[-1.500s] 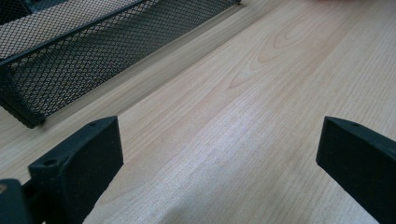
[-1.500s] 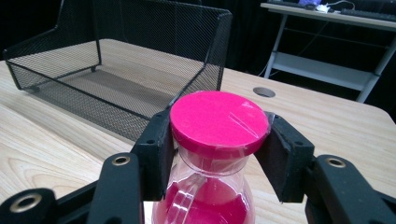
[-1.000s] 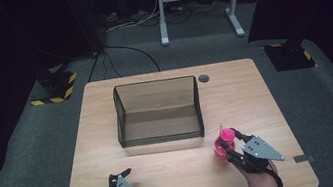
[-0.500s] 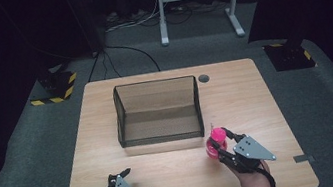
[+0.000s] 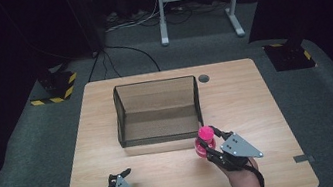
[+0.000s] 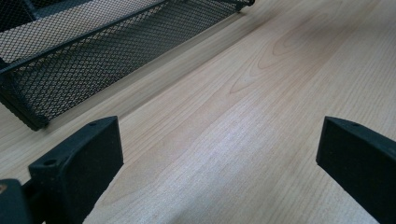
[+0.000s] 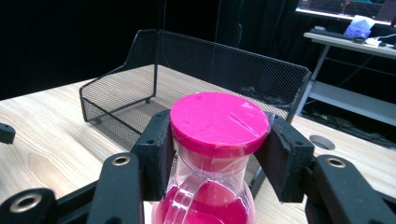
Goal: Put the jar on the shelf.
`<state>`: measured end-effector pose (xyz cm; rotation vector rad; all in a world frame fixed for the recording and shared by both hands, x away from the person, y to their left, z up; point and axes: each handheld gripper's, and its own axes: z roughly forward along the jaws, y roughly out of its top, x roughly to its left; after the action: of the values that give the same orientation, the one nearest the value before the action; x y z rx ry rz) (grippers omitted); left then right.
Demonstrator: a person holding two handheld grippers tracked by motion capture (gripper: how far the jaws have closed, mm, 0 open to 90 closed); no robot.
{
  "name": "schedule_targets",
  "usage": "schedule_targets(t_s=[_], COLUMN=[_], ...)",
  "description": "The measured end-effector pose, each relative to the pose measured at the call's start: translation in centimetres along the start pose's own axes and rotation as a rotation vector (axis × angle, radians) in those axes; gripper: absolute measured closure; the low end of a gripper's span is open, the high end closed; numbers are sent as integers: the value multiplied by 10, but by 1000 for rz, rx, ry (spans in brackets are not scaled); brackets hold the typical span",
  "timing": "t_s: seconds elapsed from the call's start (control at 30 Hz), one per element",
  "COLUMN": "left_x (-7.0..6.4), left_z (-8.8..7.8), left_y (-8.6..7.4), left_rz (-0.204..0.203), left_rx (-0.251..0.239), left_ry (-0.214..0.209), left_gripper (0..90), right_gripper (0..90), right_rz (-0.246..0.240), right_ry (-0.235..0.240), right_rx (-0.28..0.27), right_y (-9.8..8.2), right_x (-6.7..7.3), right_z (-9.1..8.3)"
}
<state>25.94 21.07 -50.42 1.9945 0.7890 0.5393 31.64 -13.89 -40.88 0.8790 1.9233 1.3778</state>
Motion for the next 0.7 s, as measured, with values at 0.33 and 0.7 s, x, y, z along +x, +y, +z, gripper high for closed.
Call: schedule_targets(t_s=[0.33,0.7], left_x=[1,2], left_z=[0,-1], left_y=[0,-1], left_rz=[-3,-10], left_rx=[-5,-11], left_ry=[-9,-18], left_gripper=[10,10], right_gripper=[489,489], right_rz=[-24,-25], right_ry=[26,39], right_rx=[-7,-9], right_y=[11,19], right_x=[11,15], right_z=[15,34])
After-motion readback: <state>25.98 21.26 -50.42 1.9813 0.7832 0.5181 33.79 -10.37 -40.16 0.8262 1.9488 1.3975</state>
